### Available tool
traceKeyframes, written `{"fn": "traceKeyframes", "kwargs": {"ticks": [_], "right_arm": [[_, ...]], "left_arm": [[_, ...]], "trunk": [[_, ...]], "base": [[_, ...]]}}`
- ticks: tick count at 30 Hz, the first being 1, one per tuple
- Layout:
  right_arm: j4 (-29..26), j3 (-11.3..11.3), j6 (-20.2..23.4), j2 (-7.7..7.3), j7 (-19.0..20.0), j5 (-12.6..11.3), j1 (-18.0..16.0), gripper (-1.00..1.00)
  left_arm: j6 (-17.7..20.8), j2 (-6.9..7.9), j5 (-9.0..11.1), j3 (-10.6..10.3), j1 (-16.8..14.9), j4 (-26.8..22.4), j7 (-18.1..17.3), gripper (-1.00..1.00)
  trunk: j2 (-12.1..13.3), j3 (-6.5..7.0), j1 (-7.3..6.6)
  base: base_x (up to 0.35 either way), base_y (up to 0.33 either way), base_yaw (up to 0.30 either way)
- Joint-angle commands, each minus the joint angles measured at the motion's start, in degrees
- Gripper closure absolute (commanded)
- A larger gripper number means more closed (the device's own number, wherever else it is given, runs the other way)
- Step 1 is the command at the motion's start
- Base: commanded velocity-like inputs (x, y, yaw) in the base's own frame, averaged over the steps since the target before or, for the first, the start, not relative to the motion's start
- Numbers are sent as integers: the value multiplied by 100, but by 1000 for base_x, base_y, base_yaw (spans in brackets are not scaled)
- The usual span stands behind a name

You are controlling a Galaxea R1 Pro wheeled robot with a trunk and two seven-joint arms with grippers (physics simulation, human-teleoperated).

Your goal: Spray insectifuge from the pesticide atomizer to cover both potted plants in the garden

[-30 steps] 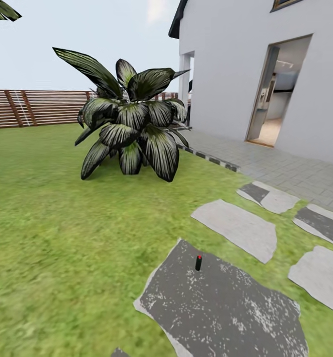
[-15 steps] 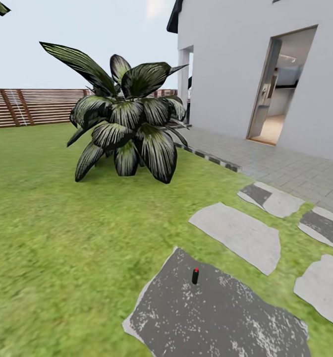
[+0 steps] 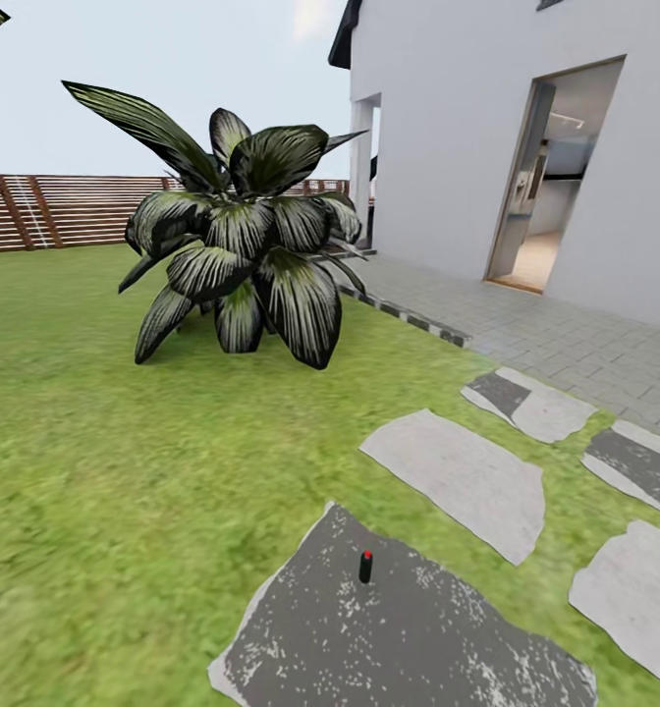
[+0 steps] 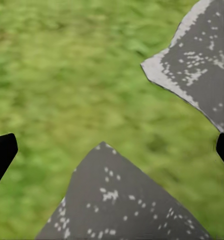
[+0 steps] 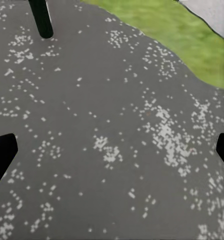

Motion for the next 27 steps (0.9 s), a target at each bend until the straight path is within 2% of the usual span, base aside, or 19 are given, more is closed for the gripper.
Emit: {"fn": "traceKeyframes", "kwargs": {"ticks": [1, 14, 27], "right_arm": [[6, -20, -18, 3, -2, 49, -4, -100], [6, -20, -17, 3, -2, 49, -4, -100], [6, -20, -10, 3, -2, 49, -4, -100]], "left_arm": [[-18, 1, 24, 2, -3, 4, -3, -100], [-18, 7, 22, 2, -3, 2, -3, -100], [-18, 7, 23, 2, -3, 2, -3, -100]], "trunk": [[-2, -5, 1], [-2, -5, 1], [-2, -5, 1]], "base": [[144, -248, 0], [138, -256, 10], [135, -260, 258]]}}
